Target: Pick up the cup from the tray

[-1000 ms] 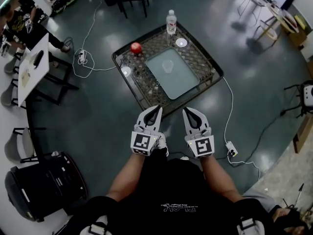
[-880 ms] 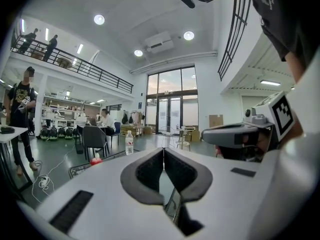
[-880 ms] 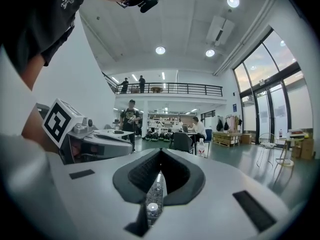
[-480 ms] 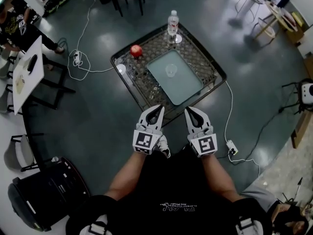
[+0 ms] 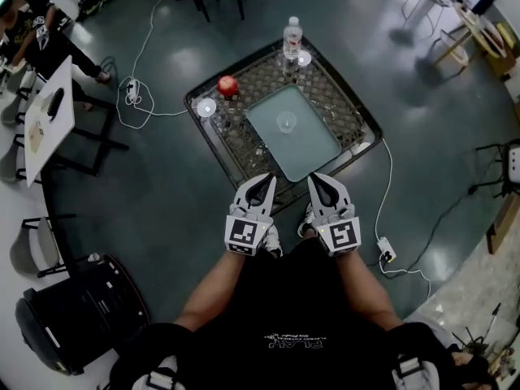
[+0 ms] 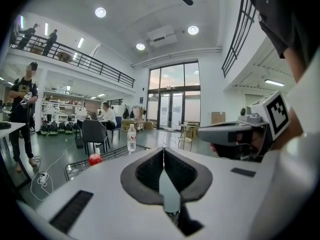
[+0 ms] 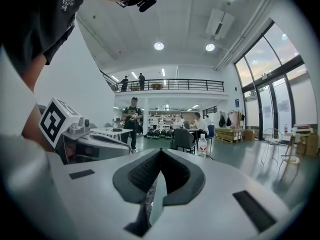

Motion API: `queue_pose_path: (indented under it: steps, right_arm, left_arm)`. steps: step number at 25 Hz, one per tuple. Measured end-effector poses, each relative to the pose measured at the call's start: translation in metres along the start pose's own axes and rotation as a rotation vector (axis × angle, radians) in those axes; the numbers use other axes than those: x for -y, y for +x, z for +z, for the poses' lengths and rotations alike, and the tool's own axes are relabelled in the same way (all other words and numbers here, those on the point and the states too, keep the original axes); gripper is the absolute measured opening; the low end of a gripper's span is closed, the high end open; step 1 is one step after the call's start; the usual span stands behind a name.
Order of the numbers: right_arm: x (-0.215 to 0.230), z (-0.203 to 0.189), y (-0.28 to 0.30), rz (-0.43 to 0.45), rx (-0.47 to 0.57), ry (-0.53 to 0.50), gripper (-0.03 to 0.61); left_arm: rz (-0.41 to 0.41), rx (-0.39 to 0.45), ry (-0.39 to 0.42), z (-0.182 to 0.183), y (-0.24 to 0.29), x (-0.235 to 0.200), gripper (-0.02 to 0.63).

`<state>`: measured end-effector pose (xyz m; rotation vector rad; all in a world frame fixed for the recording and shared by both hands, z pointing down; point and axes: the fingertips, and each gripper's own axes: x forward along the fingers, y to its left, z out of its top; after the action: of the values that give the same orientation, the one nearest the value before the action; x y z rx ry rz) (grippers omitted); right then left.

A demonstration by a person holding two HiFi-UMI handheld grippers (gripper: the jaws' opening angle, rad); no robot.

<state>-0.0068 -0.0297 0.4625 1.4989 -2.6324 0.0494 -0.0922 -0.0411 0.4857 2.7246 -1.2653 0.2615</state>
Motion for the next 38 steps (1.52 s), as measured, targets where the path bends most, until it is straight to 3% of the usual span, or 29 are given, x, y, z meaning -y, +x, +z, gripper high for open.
queue_pose_path:
  steps: [6, 15, 27, 38]
  right_arm:
    - [0.028, -0.002, 0.012, 0.062, -0.014, 0.010, 0.009]
    - [0.070, -0.025, 0.032, 0.145, -0.057, 0.043, 0.009]
    - [0.101, -0.034, 0.055, 0.255, -0.040, 0.030, 0.009]
    - [0.108, -0.049, 0.074, 0.191, -0.079, 0.044, 0.009]
  left_arm:
    - [0.079, -0.015, -0.042, -0.001, 0.027, -0.008, 0.011]
    - [0.159, -0.063, -0.034, -0.013, 0.071, -0.012, 0.011]
    - [0.255, -0.131, -0.019, -0.031, 0.114, -0.019, 0.011]
    - [0.237, -0.171, -0.061, -0.060, 0.135, -0.031, 0.011]
